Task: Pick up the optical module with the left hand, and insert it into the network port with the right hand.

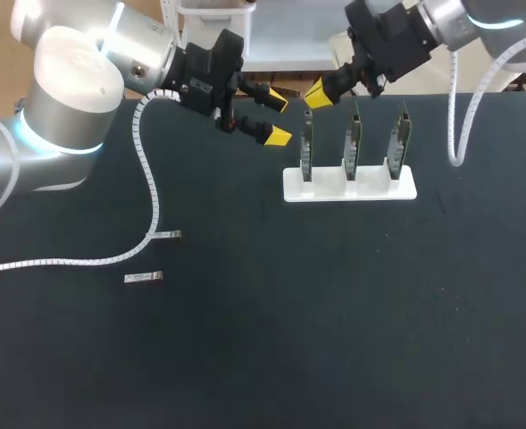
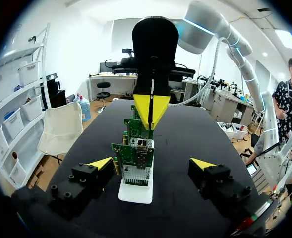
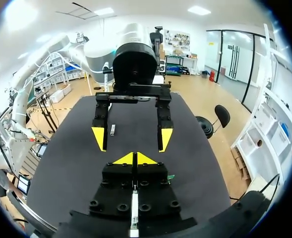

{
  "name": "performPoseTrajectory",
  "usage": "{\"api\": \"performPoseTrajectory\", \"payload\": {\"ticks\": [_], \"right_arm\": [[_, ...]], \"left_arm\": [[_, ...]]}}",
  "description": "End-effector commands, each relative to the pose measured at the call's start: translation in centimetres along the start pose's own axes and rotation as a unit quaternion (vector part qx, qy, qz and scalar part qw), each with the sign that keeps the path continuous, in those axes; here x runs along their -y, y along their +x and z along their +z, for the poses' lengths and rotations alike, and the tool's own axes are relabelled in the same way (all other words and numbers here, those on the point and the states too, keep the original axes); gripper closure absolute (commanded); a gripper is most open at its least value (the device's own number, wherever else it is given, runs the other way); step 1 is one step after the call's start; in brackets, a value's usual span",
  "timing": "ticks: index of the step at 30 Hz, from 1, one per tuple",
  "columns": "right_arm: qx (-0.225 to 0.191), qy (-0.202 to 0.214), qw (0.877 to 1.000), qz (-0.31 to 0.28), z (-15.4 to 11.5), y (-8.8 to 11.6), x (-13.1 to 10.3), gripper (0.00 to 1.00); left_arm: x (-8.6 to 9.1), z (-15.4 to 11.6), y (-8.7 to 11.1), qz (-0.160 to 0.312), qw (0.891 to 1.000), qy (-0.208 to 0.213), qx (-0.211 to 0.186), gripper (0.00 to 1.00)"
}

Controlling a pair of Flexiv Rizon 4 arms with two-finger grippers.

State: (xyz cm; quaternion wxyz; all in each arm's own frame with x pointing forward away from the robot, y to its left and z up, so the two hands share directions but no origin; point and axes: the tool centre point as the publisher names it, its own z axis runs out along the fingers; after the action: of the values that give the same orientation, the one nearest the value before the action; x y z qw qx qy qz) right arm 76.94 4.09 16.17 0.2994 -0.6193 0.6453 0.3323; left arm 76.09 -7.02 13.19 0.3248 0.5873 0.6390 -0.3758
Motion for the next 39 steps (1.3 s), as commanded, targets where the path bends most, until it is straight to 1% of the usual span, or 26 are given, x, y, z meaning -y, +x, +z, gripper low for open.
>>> {"api": "performPoseTrajectory", "payload": {"ticks": [1, 16, 39], "right_arm": [[-0.002, -0.006, 1.0, 0.002, 0.3, 0.1, 0.5, 1.0], [-0.011, -0.008, 1.0, 0.013, 1.1, 0.9, 1.0, 1.0], [-0.022, -0.01, 1.0, 0.018, 1.6, 1.9, 0.6, 1.0]], "left_arm": [[-0.1, 0.0, -0.1, -0.001, 1.0, 0.0, -0.003, 0.0], [-0.1, 0.0, -0.1, -0.001, 1.0, 0.0, -0.003, 0.0], [-0.1, 0.0, -0.1, -0.001, 1.0, 0.0, -0.003, 0.0]]}}
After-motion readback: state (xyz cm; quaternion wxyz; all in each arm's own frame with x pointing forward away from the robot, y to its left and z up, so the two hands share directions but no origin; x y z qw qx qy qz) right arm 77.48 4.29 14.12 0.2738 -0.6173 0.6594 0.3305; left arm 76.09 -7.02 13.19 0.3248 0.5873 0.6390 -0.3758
